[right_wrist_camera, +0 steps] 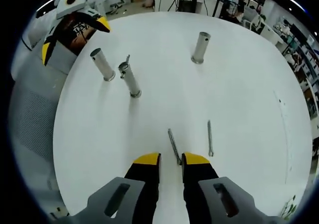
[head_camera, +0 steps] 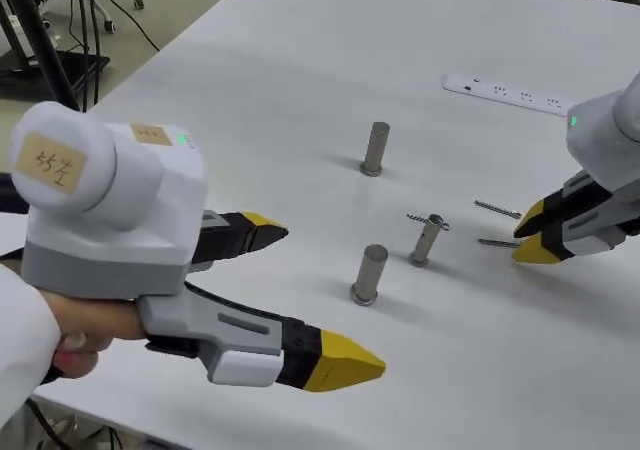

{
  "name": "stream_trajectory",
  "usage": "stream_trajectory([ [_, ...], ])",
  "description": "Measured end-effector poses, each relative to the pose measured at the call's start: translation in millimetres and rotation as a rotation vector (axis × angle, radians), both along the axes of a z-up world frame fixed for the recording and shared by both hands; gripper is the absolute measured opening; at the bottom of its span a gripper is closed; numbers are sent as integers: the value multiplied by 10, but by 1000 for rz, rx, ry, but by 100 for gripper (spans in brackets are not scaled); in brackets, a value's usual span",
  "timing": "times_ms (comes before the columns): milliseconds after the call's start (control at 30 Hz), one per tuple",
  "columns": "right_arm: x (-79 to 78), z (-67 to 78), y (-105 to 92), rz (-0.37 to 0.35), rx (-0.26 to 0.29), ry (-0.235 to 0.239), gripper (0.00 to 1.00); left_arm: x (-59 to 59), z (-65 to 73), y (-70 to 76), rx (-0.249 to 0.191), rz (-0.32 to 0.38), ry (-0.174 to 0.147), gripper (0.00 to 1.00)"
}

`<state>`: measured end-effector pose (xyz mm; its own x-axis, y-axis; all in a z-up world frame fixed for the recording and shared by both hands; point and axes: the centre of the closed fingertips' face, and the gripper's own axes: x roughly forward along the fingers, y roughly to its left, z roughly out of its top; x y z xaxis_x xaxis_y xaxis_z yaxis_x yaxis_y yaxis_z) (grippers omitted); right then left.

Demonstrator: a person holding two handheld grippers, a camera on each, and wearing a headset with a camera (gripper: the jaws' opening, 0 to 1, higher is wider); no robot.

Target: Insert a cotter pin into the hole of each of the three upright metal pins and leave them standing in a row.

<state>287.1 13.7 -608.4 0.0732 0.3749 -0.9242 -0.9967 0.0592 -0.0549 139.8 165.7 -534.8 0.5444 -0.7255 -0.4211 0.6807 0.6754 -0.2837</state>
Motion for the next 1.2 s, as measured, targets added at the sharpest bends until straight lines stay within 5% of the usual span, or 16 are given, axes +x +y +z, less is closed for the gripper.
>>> stream_trajectory([
  [233,39,-62,-44,20,-49,-8,1,26,27,-13,-18,19,-7,90],
  [967,133,-68,-55,89,-118,47,0,98,98,-105,-41,23,-14,88],
  [1200,143,-84,-46,39,-134,85,0,107,97,-77,-41,29,-15,87],
])
